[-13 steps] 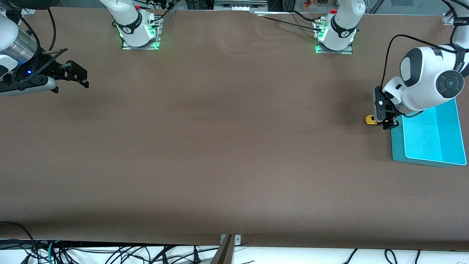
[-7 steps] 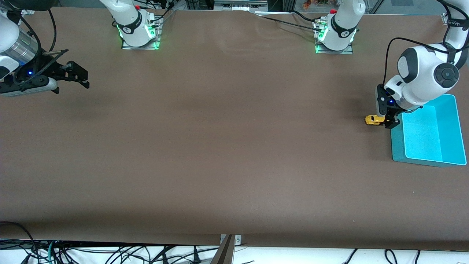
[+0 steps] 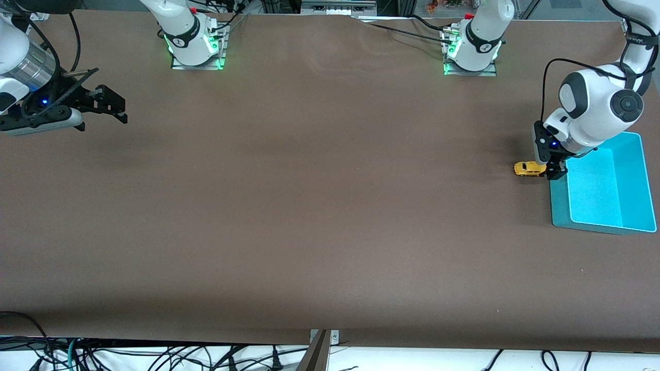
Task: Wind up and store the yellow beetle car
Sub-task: 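Close the left gripper on the yellow car beside the bin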
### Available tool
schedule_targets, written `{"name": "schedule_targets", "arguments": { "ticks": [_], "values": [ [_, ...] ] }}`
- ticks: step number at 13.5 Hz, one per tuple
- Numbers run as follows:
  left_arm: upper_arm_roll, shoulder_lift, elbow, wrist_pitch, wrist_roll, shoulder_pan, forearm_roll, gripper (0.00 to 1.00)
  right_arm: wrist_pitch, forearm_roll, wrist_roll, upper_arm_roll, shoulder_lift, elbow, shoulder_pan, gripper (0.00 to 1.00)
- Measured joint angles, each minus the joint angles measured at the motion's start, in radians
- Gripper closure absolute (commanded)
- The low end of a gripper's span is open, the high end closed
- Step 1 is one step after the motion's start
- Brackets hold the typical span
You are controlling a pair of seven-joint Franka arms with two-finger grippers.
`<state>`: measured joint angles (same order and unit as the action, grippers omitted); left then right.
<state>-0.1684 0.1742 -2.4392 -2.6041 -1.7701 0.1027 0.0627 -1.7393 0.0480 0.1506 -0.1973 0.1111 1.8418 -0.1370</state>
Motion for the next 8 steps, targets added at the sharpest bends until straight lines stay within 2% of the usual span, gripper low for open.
{"name": "schedule_targets", "arguments": {
  "ticks": [8],
  "values": [
    [0.000,0.073,-0.013,-0.119,-0.002,0.021,0.000,0.00,0.012,0.000,0.000,0.002,0.000,-0.006,0.003,0.00]
  ]
}}
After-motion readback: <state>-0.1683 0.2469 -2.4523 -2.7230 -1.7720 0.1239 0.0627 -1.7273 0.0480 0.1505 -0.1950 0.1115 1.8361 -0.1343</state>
